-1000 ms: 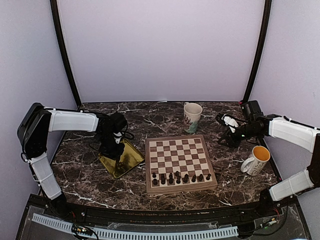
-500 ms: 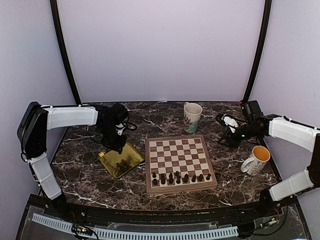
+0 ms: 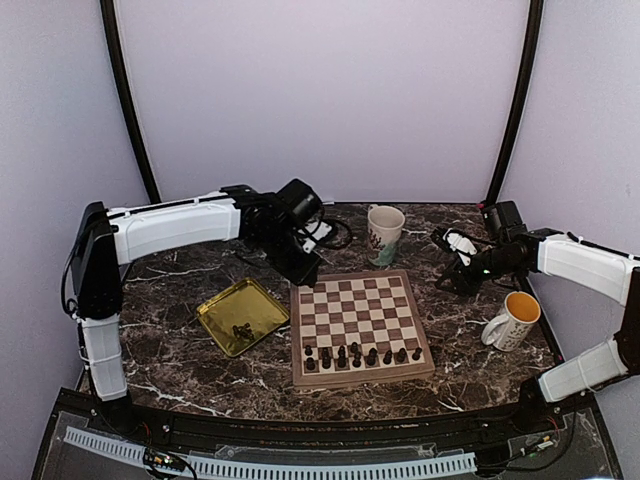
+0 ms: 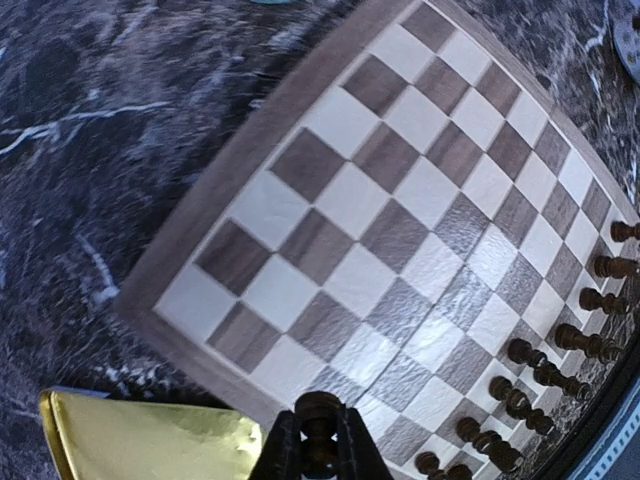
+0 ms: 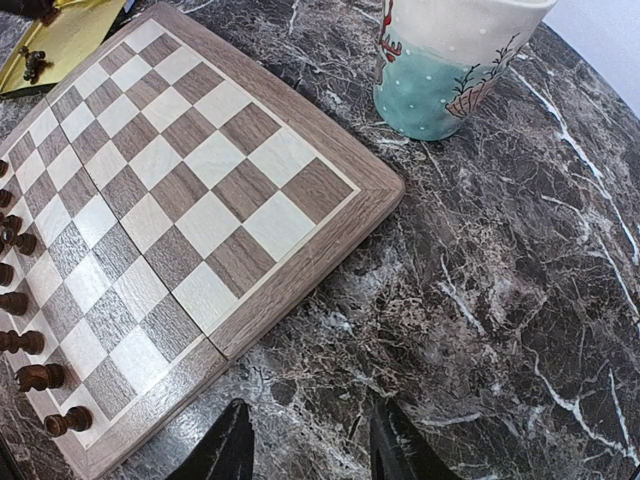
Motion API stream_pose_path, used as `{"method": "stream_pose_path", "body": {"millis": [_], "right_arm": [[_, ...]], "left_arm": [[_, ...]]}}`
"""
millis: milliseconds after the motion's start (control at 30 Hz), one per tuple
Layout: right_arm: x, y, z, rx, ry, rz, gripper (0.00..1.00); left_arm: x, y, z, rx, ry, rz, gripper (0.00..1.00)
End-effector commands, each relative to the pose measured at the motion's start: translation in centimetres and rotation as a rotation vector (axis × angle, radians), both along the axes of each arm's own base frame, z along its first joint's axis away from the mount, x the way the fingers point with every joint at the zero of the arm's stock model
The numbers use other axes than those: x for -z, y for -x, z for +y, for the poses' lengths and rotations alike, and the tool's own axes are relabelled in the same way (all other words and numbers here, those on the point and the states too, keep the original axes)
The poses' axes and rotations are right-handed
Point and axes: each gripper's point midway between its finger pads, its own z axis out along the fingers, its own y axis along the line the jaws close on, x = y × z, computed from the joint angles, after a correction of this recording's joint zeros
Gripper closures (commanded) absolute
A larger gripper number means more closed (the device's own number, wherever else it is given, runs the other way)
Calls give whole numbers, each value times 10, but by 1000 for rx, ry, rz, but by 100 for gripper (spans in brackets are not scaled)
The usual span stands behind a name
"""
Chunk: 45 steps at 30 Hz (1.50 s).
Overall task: Set up the chess pieces on the board
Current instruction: Place the pawn on the chessboard.
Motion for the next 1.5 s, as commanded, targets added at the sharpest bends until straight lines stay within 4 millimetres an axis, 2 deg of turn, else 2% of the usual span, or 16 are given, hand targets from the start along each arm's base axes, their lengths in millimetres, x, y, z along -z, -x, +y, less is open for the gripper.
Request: {"method": "stream_pose_path", "body": {"millis": [0, 300, 500, 767, 867, 933, 1067, 1233, 1367, 1467], "right_arm": [[-8, -1, 0, -5, -12, -31, 60], [-8, -2, 0, -6, -11, -31, 60], [-8, -2, 1, -7, -11, -29, 59], [-7, -1, 1, -9, -12, -24, 60], [-6, -1, 1, -10, -14, -22, 60], [-8, -1, 1, -10, -17, -25, 59], [-15, -2, 3, -15, -26, -34, 59], [-39, 3, 15, -87, -72, -31, 58], [-53, 11, 35, -172, -67, -13, 56], [-54, 17, 58, -241, -26, -20, 55]], "left_arm": [[28, 28, -17, 171, -158, 49, 93], [49, 59, -44, 305, -207, 87, 93], [61, 75, -49, 357, -216, 139, 93], [71, 82, -51, 381, -218, 171, 89], [72, 83, -51, 384, -220, 174, 84], [70, 82, -52, 384, -217, 172, 76], [53, 79, -55, 390, -198, 142, 70], [13, 64, -51, 385, -165, 21, 68], [-25, 32, -38, 294, -92, -108, 67], [-54, -8, -21, 137, 9, -238, 62]]}}
